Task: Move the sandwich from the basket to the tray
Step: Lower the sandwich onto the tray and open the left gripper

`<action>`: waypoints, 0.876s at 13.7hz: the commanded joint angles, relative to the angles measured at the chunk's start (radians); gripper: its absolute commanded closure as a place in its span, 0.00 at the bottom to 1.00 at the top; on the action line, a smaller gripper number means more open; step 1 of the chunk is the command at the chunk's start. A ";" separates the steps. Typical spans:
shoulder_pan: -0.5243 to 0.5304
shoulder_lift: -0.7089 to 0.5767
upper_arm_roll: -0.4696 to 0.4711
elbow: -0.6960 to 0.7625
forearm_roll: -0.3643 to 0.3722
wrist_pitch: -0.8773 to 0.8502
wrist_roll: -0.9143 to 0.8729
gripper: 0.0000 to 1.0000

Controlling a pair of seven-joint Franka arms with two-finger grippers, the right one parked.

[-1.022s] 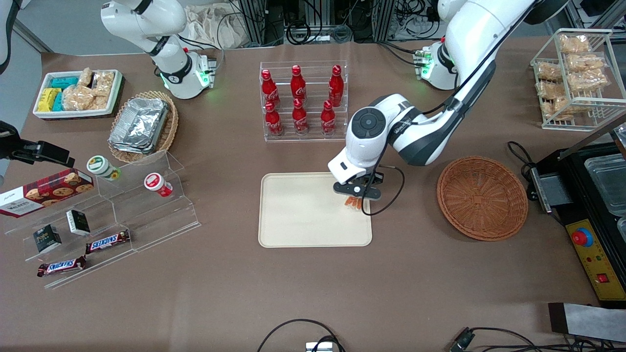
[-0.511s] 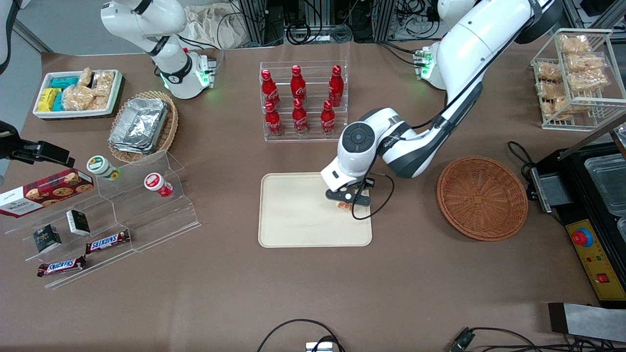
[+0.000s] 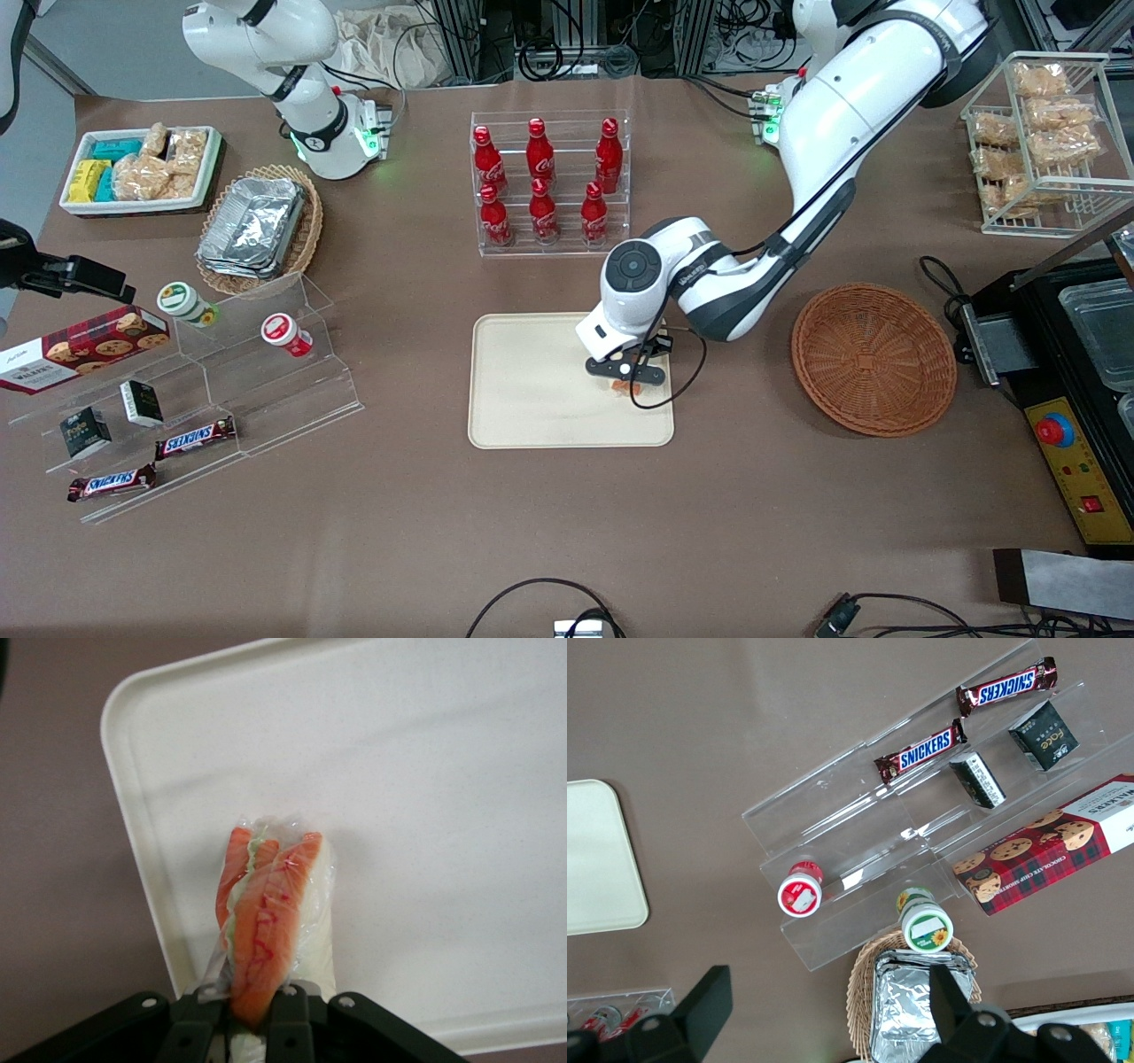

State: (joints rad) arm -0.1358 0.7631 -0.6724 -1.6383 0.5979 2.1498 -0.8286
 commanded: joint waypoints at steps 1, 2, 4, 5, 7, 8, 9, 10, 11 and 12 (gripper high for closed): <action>-0.021 0.030 0.005 0.043 0.025 -0.013 -0.026 0.84; -0.028 0.031 0.005 0.043 0.025 -0.013 -0.026 0.76; -0.028 0.031 0.014 0.049 0.025 -0.013 -0.026 0.59; -0.028 0.031 0.017 0.054 0.023 -0.014 -0.026 0.52; -0.028 0.028 0.017 0.055 0.022 -0.014 -0.029 0.38; -0.028 0.025 0.017 0.064 0.020 -0.018 -0.029 0.33; -0.025 0.022 0.017 0.078 0.019 -0.024 -0.030 0.31; -0.021 0.019 0.017 0.083 0.016 -0.025 -0.030 0.29; -0.016 0.015 0.019 0.084 0.016 -0.030 -0.030 0.28; -0.010 0.004 0.019 0.087 0.013 -0.044 -0.030 0.25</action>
State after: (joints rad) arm -0.1420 0.7731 -0.6584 -1.5817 0.6017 2.1432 -0.8404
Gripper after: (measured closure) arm 0.282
